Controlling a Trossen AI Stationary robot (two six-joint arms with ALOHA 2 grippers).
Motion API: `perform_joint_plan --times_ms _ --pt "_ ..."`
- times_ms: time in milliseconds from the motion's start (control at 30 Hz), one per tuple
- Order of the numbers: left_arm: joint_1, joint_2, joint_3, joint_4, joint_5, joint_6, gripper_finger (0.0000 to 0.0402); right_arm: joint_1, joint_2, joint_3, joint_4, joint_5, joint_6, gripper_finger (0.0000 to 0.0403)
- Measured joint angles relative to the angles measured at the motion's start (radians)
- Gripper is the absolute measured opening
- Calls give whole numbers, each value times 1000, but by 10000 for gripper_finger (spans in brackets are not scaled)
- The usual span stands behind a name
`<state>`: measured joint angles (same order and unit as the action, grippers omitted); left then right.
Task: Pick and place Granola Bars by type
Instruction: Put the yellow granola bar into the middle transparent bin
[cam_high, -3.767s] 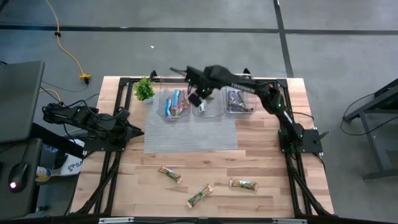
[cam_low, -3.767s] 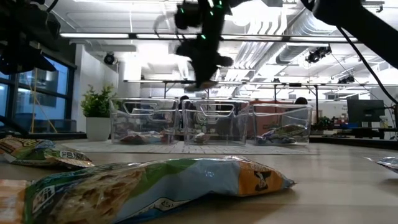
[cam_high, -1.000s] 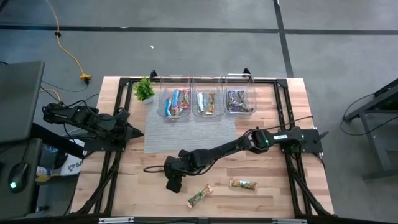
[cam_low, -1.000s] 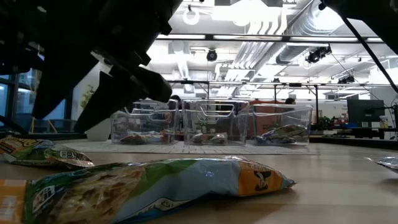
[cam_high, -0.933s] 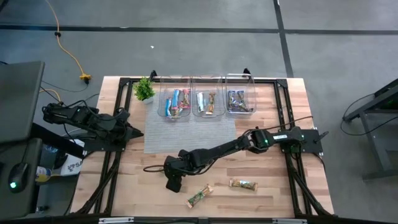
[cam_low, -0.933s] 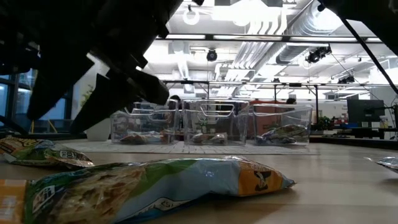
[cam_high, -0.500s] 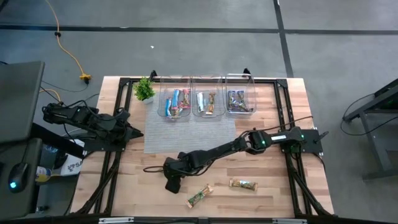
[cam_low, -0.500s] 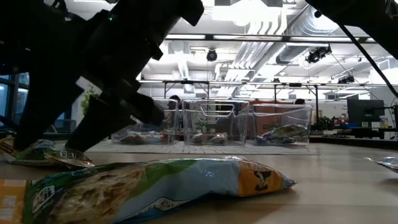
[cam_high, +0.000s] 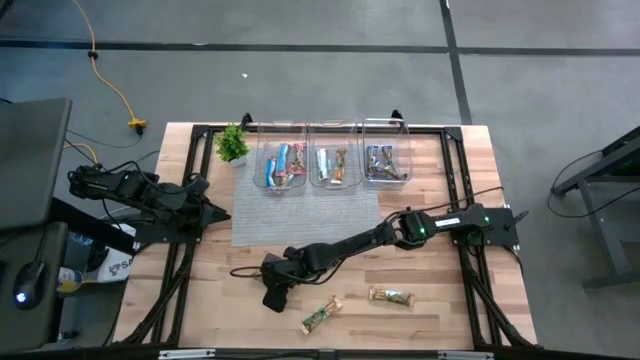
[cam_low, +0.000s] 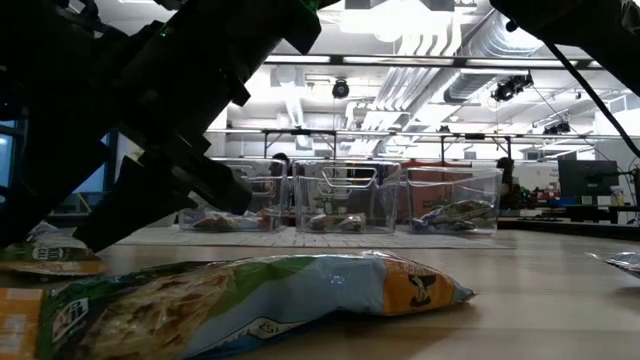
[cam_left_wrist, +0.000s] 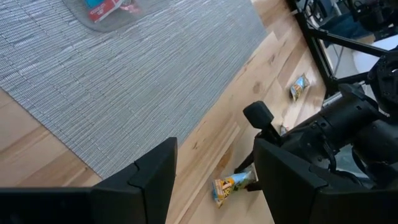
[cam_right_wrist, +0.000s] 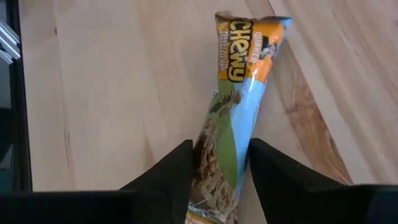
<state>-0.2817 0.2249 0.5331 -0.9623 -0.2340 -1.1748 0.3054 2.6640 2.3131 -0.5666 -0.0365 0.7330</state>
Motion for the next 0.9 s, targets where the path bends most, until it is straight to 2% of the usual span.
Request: perform_joint_plan --times_ms 533,733,900 --pt "0 0 0 0 10 3 204 -8 -42 -8 52 -13 3 66" --pt "0 0 0 0 13 9 204 -23 -106 -6 41 61 -64 52" --pt "0 0 0 -1 17 11 204 -61 -200 -5 -103 164 -123 47"
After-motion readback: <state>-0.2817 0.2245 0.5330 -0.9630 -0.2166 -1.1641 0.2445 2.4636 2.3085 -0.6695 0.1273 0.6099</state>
